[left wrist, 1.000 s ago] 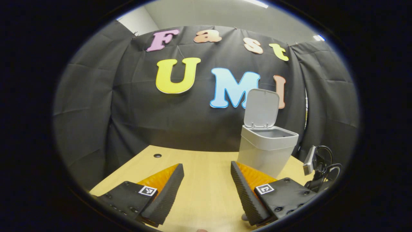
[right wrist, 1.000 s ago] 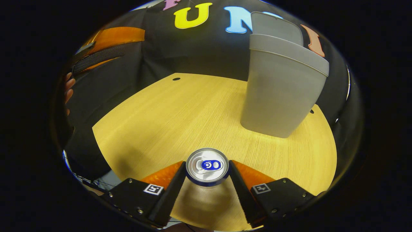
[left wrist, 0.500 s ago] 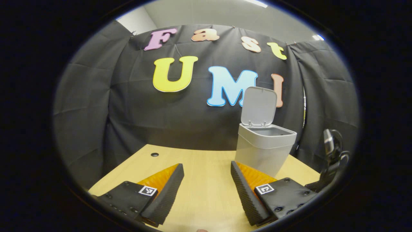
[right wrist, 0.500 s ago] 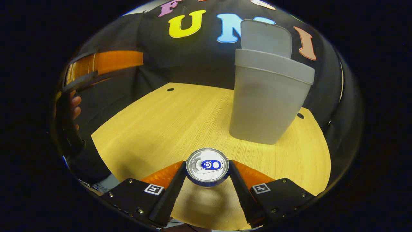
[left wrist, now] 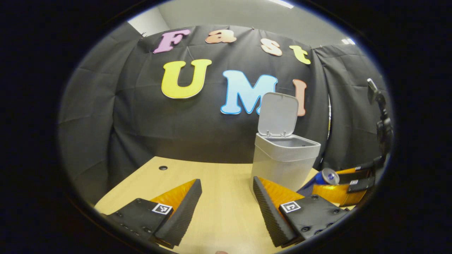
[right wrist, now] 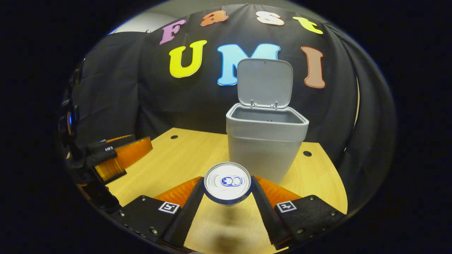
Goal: Press the lid of the desktop garbage bin to open it, pick up the crumpled paper on the desktop and throw it into the bin, then pick up the pop can on the desktop and drop it into the bin, and finally close the garbage bin lid.
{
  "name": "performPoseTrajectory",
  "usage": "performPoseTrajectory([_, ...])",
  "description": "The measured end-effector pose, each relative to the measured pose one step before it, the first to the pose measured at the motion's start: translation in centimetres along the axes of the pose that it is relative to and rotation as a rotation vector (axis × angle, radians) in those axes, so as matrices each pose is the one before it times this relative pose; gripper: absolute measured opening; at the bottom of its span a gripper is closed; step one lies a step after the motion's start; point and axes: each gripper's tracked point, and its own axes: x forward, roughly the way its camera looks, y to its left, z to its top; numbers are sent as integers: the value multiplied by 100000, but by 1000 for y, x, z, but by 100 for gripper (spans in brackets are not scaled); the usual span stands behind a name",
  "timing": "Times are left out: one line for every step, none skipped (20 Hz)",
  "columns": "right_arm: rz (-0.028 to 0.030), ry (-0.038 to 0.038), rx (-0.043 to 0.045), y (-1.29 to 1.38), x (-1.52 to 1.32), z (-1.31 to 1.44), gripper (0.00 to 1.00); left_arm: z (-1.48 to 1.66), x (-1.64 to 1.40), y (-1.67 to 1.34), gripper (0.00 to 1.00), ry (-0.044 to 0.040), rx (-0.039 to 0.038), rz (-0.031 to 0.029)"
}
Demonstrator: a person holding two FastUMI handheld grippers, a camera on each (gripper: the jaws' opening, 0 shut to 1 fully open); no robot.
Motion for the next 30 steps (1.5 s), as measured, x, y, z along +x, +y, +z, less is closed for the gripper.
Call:
performPoseTrajectory([-337,-2134,55,-271,3,1094,84,-32,92,-94,96,-17,-194,-43])
performPoseTrajectory([-263,-2187,-146,-192,-51,1062,84,71,22,-68,96,-152,-163,-74])
performPoseTrajectory([-380,-2321,-207,-232,-27,1053,84,-32,-12,14,96,-63,-123,-21])
performPoseTrajectory([-299,-2270,-222,-157,-29,852,84,82,9,51,96,-14,-129,121])
performPoseTrajectory([-13,-2144,26,-108,63,1010,84,-126,11,41,96,110,-219,102])
performPoseTrajectory([229,-2221,438,10,64,957,84,-65,-61,92,96,50,-236,269])
performPoseTrajectory([299,-2506,775,-19,133,1045,84,-14,-119,171,96,43,-175,232])
performPoseTrajectory([364,-2705,889,14,268,981,84,-18,-19,135,96,143,-148,299])
performPoseTrajectory([303,-2744,716,18,227,1128,84,-13,21,54,96,139,-149,250])
performPoseTrajectory([116,-2493,441,-38,240,888,84,-62,-37,96,96,-73,-287,315])
performPoseTrajectory([-292,-2273,124,-170,285,929,84,3,-64,83,96,-67,-307,287])
performPoseTrajectory([-482,-2304,-167,-151,348,818,84,51,7,107,96,-9,-205,457])
performPoseTrajectory([-301,-1909,-344,-145,305,737,84,14,-69,91,96,-108,-183,121])
performPoseTrajectory([-377,-1129,-458,-83,314,490,84,2,-21,-41,96,68,-178,0])
performPoseTrajectory([-562,-1448,-377,-225,384,400,84,-74,89,61,96,178,-64,128])
performPoseTrajectory([-464,-784,-540,-179,316,314,84,-107,-29,38,96,101,-71,116])
performPoseTrajectory([-714,-979,-654,-230,321,266,84,-8,128,102,96,118,-5,247])
performPoseTrajectory([-651,-495,-752,-202,381,86,84,-22,-41,90,96,-6,-65,104])
performPoseTrajectory([-442,-1100,-819,-251,421,235,84,85,19,47,96,40,-48,114])
performPoseTrajectory([-674,-167,-847,-213,667,-72,84,34,-13,60,96,159,46,122])
performPoseTrajectory([-457,219,-720,-267,602,-57,84,-84,-2,88,96,13,6,36])
performPoseTrajectory([-573,856,-690,-197,624,-203,84,45,95,-6,96,-76,11,-183])
performPoseTrajectory([-709,101,-369,-221,591,-38,84,132,-9,-73,96,-117,154,0])
performPoseTrajectory([-348,777,-86,0,609,-170,84,12,26,-40,96,-150,154,27])
performPoseTrajectory([-49,525,80,15,553,-182,84,69,-8,-82,96,-162,80,89])
performPoseTrajectory([774,1598,244,266,454,-501,84,-32,-10,37,96,-266,-89,46])
performPoseTrajectory([405,1208,145,165,442,-352,84,106,-8,-3,96,-96,-178,112])
performPoseTrajectory([-96,1600,-368,-59,415,-365,84,46,-118,8,96,93,-169,172])
performPoseTrajectory([-448,874,-757,-16,357,-282,84,-162,2,102,96,6,-258,147])
performPoseTrajectory([375,1211,-915,120,391,-302,84,-112,39,142,96,107,-295,285])
